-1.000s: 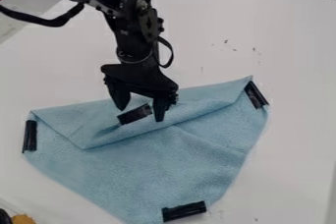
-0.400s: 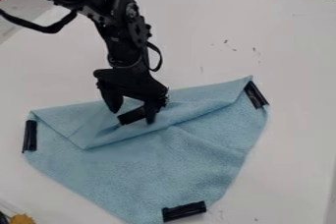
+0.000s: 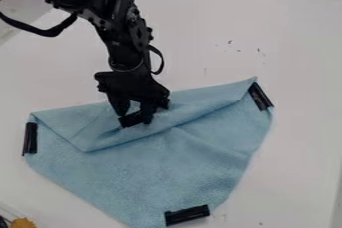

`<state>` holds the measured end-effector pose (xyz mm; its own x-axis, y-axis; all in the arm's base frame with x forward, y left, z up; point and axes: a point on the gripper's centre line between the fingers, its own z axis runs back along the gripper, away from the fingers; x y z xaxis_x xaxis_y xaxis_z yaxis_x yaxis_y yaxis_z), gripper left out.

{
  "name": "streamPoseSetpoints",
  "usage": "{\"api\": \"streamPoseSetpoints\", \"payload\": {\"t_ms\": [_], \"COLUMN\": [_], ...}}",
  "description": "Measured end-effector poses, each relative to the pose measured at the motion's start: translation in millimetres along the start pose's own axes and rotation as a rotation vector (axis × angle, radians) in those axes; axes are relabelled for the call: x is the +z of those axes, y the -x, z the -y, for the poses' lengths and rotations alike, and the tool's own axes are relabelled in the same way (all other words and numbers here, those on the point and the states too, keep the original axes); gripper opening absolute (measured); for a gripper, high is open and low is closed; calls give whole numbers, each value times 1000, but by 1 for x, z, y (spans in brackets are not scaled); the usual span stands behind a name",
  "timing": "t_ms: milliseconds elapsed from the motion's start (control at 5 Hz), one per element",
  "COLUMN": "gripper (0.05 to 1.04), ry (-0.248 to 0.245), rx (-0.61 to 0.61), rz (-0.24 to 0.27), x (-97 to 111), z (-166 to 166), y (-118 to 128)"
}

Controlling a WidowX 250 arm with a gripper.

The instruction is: Unfold the cloth to top left of the table

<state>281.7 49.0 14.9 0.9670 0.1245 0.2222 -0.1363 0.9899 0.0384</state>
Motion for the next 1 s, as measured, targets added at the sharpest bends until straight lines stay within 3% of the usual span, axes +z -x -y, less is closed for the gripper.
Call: {"api": "streamPoseSetpoints", "payload": {"t_ms": [200, 400, 600, 800, 1000], "gripper": [312, 136, 61, 55, 55], "ry": [-5, -22, -40, -58, -62], "rx": [3, -3, -20, -68, -113], "rz": [0, 0, 25, 68, 144], "x": [0, 5, 15, 26, 37], "z": [-1, 1, 6, 7, 1], "y": [0, 2, -1, -13, -45]}}
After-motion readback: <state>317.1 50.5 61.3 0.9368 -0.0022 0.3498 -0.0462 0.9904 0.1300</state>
